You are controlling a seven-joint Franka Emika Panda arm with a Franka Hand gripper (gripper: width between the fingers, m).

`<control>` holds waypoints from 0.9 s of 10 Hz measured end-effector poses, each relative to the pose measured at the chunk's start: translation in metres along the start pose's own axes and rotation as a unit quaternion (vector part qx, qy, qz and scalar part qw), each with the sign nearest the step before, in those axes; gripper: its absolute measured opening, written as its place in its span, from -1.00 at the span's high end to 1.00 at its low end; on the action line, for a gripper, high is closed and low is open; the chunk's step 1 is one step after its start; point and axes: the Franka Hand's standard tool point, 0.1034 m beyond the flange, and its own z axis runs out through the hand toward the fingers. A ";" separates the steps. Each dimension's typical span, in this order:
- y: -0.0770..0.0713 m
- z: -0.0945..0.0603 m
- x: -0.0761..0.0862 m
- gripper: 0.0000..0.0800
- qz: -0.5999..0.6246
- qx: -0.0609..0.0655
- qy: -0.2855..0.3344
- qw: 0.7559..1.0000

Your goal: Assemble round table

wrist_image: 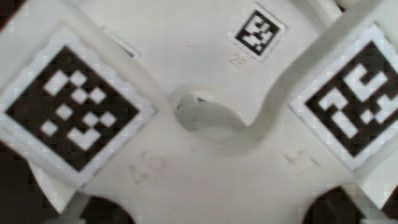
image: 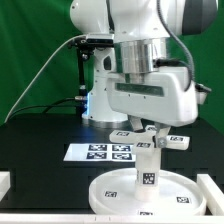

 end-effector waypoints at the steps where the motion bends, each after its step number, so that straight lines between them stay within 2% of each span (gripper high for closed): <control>1: 0.000 0.000 0.000 -0.11 0.024 0.002 -0.001 1.000; 3: 0.000 0.000 0.000 -0.14 0.029 0.002 -0.003 1.000; 4: 0.000 -0.001 -0.001 -0.49 0.019 0.001 -0.005 1.000; 5: -0.001 -0.008 -0.003 -0.60 -0.014 -0.003 -0.011 1.000; 7: -0.007 -0.027 -0.006 -0.62 -0.074 -0.010 -0.027 0.997; 8: -0.011 -0.034 -0.004 -0.62 -0.139 -0.005 -0.029 0.990; 9: -0.011 -0.035 -0.002 -0.62 -0.206 -0.006 -0.033 0.978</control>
Offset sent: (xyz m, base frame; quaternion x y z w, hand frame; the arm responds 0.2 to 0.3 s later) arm 0.0000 0.0000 0.0000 0.0000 0.0000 0.0000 1.0000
